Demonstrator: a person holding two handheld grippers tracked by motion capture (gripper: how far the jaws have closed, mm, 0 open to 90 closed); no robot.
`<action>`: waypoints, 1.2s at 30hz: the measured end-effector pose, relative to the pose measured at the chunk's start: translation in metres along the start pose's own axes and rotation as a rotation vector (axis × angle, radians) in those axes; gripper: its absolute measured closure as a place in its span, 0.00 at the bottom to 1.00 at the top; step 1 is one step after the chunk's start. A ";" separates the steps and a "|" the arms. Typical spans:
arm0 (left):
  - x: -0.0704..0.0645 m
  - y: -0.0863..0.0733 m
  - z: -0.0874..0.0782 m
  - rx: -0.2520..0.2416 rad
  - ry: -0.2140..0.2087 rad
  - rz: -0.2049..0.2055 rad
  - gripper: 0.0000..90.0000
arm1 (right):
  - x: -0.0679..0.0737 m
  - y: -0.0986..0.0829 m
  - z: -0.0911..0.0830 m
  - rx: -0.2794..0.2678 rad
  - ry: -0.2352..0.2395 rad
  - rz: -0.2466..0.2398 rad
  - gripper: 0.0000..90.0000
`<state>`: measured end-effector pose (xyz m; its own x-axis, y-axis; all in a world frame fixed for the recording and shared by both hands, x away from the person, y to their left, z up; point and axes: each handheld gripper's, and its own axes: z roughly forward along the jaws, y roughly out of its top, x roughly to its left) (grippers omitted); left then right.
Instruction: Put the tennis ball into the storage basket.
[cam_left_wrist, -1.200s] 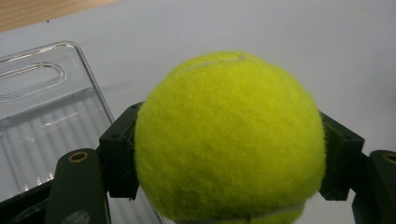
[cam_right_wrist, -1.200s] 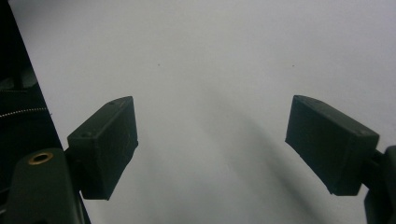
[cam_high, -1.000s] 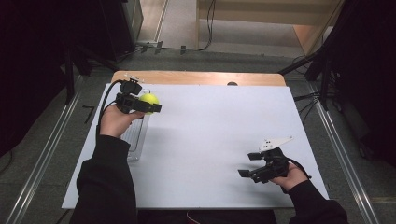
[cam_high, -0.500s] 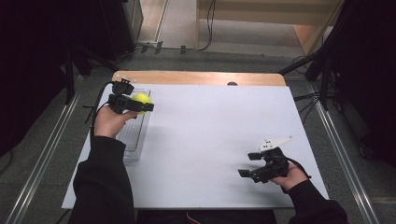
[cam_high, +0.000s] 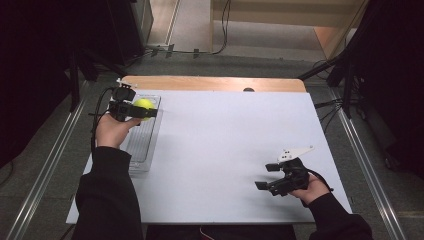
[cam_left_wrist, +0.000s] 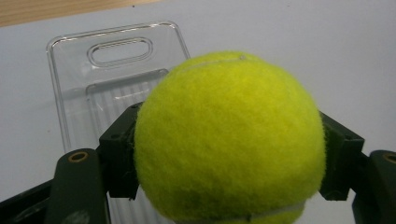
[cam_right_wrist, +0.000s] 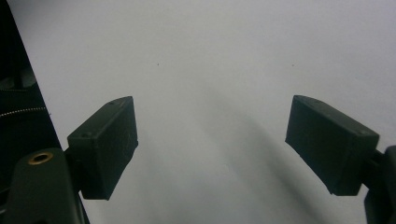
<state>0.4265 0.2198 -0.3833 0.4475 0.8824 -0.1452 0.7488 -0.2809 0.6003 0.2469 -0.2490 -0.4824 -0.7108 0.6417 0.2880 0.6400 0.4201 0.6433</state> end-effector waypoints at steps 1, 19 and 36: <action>0.001 0.000 0.000 -0.003 0.004 -0.004 0.30 | 0.000 0.000 0.000 0.000 0.000 -0.002 0.16; 0.013 -0.006 0.001 -0.037 0.062 -0.068 0.29 | 0.000 0.000 0.000 -0.002 -0.001 -0.002 0.16; 0.015 -0.009 0.013 -0.020 0.077 -0.060 0.29 | 0.000 0.000 -0.001 0.002 -0.003 0.000 0.16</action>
<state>0.4325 0.2306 -0.4011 0.3625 0.9240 -0.1216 0.7634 -0.2195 0.6075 0.2466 -0.2497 -0.4823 -0.7097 0.6439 0.2858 0.6406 0.4211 0.6422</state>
